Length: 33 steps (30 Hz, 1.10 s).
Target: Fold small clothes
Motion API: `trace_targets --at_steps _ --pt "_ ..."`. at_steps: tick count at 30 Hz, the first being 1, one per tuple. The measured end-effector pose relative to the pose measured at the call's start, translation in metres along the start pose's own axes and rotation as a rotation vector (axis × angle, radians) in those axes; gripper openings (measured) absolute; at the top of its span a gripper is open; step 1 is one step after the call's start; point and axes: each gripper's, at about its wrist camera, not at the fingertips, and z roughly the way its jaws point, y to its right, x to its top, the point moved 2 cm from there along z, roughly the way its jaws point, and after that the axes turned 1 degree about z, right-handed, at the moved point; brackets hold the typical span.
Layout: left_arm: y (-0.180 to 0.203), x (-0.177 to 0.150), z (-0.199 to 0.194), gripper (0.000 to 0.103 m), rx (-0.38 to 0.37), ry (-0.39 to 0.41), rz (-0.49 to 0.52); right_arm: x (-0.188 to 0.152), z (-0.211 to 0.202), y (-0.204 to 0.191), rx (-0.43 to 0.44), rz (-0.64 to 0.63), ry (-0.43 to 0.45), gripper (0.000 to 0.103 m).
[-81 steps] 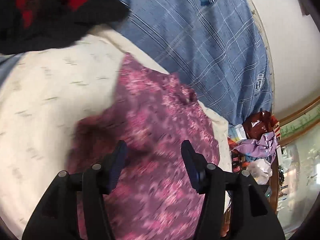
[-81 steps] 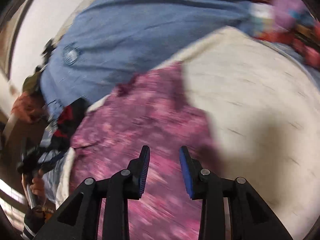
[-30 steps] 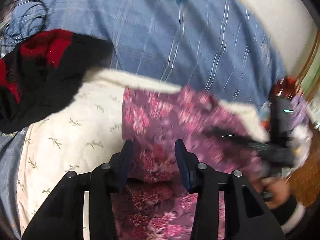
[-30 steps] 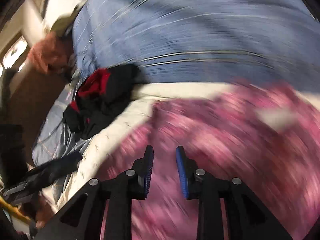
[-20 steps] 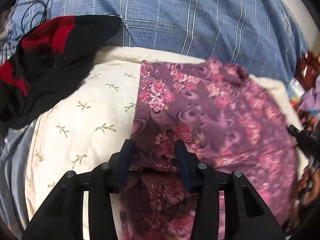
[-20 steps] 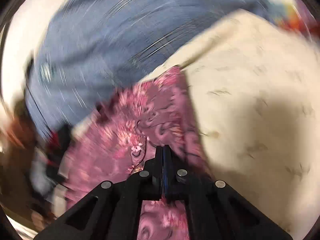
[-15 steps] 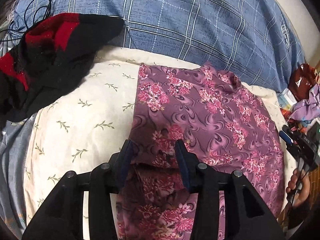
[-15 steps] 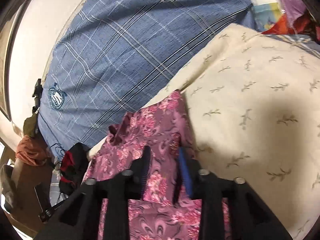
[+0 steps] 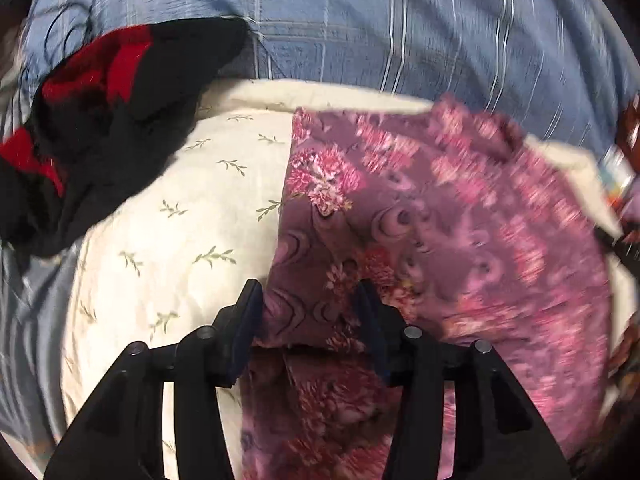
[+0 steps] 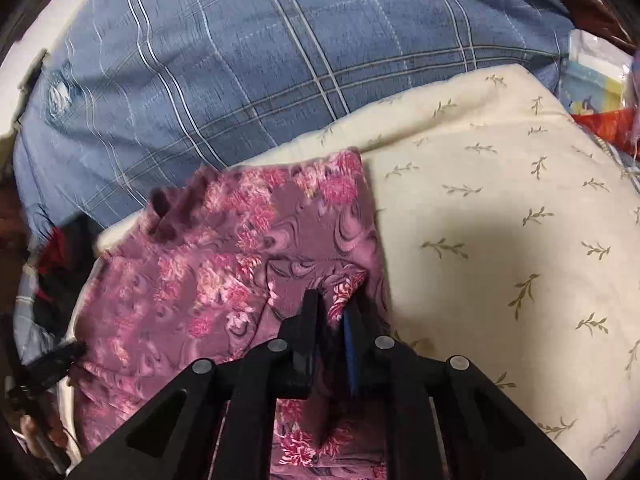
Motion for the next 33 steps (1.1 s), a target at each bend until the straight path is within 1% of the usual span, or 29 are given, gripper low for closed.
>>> trace_targets --at_steps 1,2,3,4,5,6,7,8,9,11,14,15,17,18,19,20,22,24,27,28,29,31,33 --pt "-0.002 -0.001 -0.006 0.048 -0.022 0.025 -0.015 -0.002 -0.011 -0.003 0.035 0.003 0.041 0.017" --pt "-0.001 -0.002 -0.010 0.048 -0.026 0.042 -0.014 -0.004 -0.020 -0.007 0.081 -0.004 0.067 0.019" --pt "0.002 -0.003 -0.010 0.050 -0.015 0.042 0.006 -0.010 -0.023 -0.012 0.106 -0.023 0.073 0.020" --pt "0.007 -0.007 -0.004 0.051 0.013 0.029 0.037 -0.018 -0.021 -0.017 0.117 -0.043 0.056 0.020" --pt "0.010 -0.009 0.003 0.051 0.042 0.016 0.059 -0.023 -0.012 -0.019 0.115 -0.058 0.020 0.020" --pt "0.013 -0.012 0.009 0.053 0.068 0.008 0.080 -0.032 0.000 -0.016 0.079 -0.073 -0.036 0.019" --pt "0.015 -0.014 0.009 0.054 0.089 0.029 0.092 -0.039 0.007 -0.015 0.064 -0.076 -0.041 0.016" --pt "0.018 -0.014 0.006 0.054 0.110 0.042 0.100 -0.040 0.002 -0.015 0.075 -0.070 0.005 0.015" --pt "0.019 -0.014 0.004 0.054 0.120 0.039 0.104 -0.036 -0.002 -0.012 0.074 -0.052 -0.010 0.015" --pt "0.020 -0.013 0.000 0.054 0.128 0.032 0.097 -0.035 -0.007 -0.011 0.089 -0.009 -0.020 0.018" --pt "0.023 -0.018 -0.010 0.054 0.140 0.036 0.105 -0.041 -0.025 -0.004 0.091 0.000 -0.031 0.019" --pt "0.024 -0.021 -0.014 0.054 0.146 0.039 0.112 -0.047 -0.034 0.000 0.088 0.000 -0.037 0.021" --pt "0.027 -0.028 -0.021 0.054 0.145 0.028 0.115 -0.064 -0.046 0.009 0.073 0.000 -0.056 0.033" --pt "0.027 -0.031 -0.023 0.054 0.142 0.024 0.115 -0.070 -0.051 0.015 0.065 0.002 -0.067 0.035" --pt "0.028 -0.036 -0.027 0.054 0.138 0.021 0.113 -0.082 -0.058 0.022 0.053 0.004 -0.085 0.036" --pt "0.028 -0.040 -0.029 0.054 0.139 0.019 0.112 -0.089 -0.063 0.027 0.050 0.007 -0.093 0.034" --pt "0.028 -0.048 -0.034 0.054 0.137 0.008 0.114 -0.106 -0.082 0.038 0.065 0.024 -0.091 0.034" --pt "0.025 -0.059 -0.041 0.054 0.114 -0.031 0.113 -0.120 -0.104 0.050 0.056 0.041 -0.086 0.035" --pt "0.005 -0.081 -0.058 0.054 0.047 -0.087 0.073 -0.135 -0.137 0.068 0.032 0.059 -0.063 0.035" --pt "-0.001 -0.088 -0.063 0.054 0.028 -0.107 0.060 -0.140 -0.148 0.075 0.015 0.059 -0.052 0.038" --pt "-0.011 -0.099 -0.069 0.054 -0.001 -0.135 0.041 -0.146 -0.159 0.083 0.000 0.058 -0.045 0.041" --pt "-0.026 -0.121 -0.079 0.055 -0.033 -0.179 0.012 -0.155 -0.171 0.097 -0.014 0.062 -0.044 0.042" --pt "-0.039 -0.146 -0.088 0.055 -0.058 -0.221 -0.015 -0.166 -0.176 0.111 -0.016 0.076 -0.062 0.042"
